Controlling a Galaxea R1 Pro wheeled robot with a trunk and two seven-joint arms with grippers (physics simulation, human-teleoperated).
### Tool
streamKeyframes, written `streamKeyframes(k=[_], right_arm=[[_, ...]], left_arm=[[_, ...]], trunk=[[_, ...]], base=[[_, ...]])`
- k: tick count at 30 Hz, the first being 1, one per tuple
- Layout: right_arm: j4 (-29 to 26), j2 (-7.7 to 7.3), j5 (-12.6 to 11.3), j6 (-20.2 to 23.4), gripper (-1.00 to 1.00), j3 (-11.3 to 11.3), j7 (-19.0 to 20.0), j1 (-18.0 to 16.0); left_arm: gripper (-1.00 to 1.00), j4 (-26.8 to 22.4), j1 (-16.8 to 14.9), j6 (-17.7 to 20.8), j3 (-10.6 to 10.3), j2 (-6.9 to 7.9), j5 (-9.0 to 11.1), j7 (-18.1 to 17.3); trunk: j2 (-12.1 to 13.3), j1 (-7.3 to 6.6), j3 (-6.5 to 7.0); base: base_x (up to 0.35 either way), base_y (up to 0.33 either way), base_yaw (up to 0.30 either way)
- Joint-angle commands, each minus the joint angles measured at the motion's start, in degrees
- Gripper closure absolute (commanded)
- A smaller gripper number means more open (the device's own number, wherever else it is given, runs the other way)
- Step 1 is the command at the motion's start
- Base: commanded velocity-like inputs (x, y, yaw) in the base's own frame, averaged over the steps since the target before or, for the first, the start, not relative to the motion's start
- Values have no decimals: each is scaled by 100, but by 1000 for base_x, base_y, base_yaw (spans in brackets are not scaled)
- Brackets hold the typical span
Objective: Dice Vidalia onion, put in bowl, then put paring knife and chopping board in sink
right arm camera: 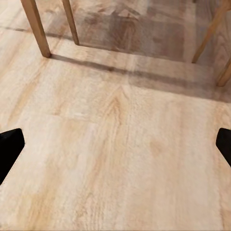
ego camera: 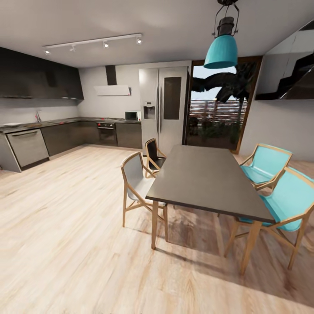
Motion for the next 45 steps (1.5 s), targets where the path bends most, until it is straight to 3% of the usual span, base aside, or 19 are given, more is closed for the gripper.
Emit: streamKeyframes(k=[1, 45], right_arm=[[2, 2, -1, -16, -100, 2, -18, -2], [2, 2, 0, -16, -100, 4, -15, -2]], left_arm=[[-100, 0, -1, -13, 5, -1, 12, -3], [-100, 0, -1, -13, 5, -1, 11, -3]], trunk=[[-3, 0, -5], [-3, 0, -5]], base=[[0, 0, 286], [0, 0, 286]])
